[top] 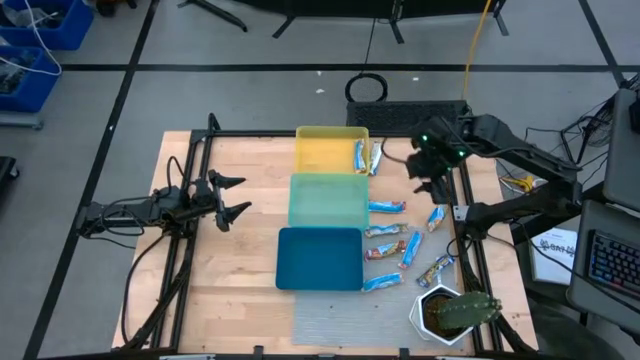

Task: Pick and place Granola Bars by type
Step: Put the yellow granola bar into the yellow bin

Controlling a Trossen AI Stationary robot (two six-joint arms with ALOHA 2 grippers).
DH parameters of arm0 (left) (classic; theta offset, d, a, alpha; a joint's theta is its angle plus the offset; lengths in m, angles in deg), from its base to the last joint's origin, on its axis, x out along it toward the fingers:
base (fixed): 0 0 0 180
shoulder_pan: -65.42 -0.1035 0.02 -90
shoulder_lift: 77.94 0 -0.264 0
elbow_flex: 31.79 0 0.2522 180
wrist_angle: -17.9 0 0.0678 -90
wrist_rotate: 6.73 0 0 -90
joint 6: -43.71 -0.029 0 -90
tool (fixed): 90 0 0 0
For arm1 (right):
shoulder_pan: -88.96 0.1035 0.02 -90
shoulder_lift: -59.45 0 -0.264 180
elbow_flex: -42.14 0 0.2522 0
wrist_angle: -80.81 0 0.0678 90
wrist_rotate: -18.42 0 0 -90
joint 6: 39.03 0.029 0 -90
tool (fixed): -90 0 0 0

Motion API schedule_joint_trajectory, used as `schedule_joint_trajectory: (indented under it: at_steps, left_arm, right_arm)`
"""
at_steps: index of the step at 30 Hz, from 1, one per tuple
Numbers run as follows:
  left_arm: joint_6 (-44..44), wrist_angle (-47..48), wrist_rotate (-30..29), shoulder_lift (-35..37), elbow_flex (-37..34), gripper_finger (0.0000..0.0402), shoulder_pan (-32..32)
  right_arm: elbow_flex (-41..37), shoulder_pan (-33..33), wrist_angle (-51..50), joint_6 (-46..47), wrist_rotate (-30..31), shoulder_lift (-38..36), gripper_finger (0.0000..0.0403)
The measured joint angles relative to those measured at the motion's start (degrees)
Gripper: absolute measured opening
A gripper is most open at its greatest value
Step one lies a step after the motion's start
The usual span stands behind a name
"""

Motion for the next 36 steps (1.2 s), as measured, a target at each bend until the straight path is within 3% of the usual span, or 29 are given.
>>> schedule_joint_trajectory:
  at_steps: [10, 18, 29, 36]
  left_arm:
    - [0.0, 0.0, 0.0, 0.0, 0.0, 0.0392, 0.0]
    - [0.0, 0.0, 0.0, 0.0, 0.0, 0.0392, 0.0]
    - [0.0, 0.0, 0.0, 0.0, 0.0, 0.0392, 0.0]
    - [0.0, 0.0, 0.0, 0.0, 0.0, 0.0392, 0.0]
  right_arm:
    - [-2.6, 5.2, -5.5, -14.2, 12.3, -0.2, 0.0181]
    - [-10.6, 7.5, -2.9, -14.5, 12.8, -1.0, 0.0184]
    - [-20.0, 9.5, 5.0, -15.6, 12.9, -1.1, 0.0263]
    - [-28.5, 12.2, 9.7, -15.5, 17.7, -0.1, 0.0276]
